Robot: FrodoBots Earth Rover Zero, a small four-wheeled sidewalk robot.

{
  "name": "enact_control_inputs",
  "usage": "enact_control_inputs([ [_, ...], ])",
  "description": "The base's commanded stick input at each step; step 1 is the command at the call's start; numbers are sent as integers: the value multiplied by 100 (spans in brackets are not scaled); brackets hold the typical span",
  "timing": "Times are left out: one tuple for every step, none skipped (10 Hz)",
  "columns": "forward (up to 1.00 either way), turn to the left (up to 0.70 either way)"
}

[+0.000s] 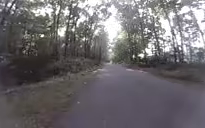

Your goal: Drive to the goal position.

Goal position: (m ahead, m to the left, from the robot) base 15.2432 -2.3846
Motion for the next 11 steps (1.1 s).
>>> enact_control_inputs([
  [70,-1],
  [70,-1],
  [70,-1],
  [70,-1],
  [70,-1],
  [70,-1],
  [70,-1],
  [70,-2],
  [70,-4],
  [70,-35],
  [70,-26],
])
